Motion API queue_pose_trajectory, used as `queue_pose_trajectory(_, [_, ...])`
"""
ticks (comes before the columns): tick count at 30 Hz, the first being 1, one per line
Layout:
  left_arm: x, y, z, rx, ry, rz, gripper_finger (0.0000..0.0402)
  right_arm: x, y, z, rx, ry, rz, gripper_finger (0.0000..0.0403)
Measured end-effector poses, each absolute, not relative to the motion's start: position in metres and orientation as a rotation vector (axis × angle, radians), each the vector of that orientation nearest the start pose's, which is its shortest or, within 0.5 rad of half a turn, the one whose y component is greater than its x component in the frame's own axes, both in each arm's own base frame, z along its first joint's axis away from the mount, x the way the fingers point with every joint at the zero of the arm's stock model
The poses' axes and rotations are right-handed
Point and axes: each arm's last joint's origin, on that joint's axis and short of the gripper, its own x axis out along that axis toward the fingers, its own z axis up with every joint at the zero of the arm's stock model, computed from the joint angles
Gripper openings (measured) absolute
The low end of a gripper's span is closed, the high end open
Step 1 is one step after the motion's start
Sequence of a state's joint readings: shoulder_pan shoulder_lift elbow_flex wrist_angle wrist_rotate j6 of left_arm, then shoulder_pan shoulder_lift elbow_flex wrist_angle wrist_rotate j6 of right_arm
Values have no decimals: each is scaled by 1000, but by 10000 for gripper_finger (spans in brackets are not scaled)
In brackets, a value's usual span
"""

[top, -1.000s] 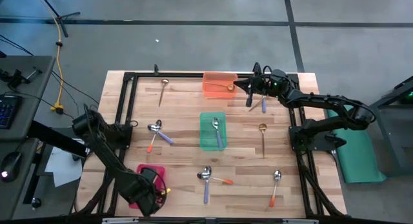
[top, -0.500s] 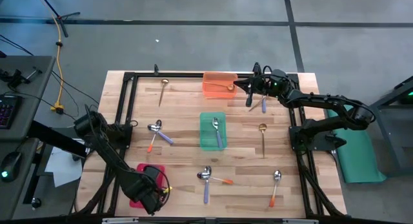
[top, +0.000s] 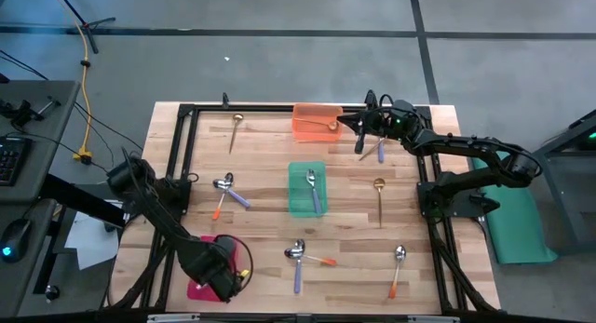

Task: Sort silverware by color (type)
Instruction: Put the gold spoon into the orange bin

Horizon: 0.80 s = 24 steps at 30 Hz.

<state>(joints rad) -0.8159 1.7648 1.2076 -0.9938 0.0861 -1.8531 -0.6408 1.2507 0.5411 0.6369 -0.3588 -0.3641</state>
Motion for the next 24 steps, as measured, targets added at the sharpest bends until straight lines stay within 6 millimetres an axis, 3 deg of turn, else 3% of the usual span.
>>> queue_pose_trajectory(4, [219, -220, 202, -851, 1490, 695, 74, 212, -145, 234, -329, 110, -268, 0])
queue_pose_trajectory(8, [227, -203, 223, -838, 1426, 600, 51, 212, -145, 234, -333, 102, -269, 0])
queue_pose_trajectory(12, [234, -175, 249, -794, 1269, 517, 10, 212, -145, 234, -333, 103, -269, 0])
queue_pose_trajectory(16, [238, -139, 268, -726, 1116, 485, 4, 214, -147, 228, -317, 132, -263, 0])
queue_pose_trajectory(20, [245, -101, 271, -664, 988, 414, 1, 219, -151, 214, -297, 190, -254, 0])
queue_pose_trajectory(24, [255, -65, 257, -578, 820, 321, 0, 223, -156, 203, -287, 217, -253, 0])
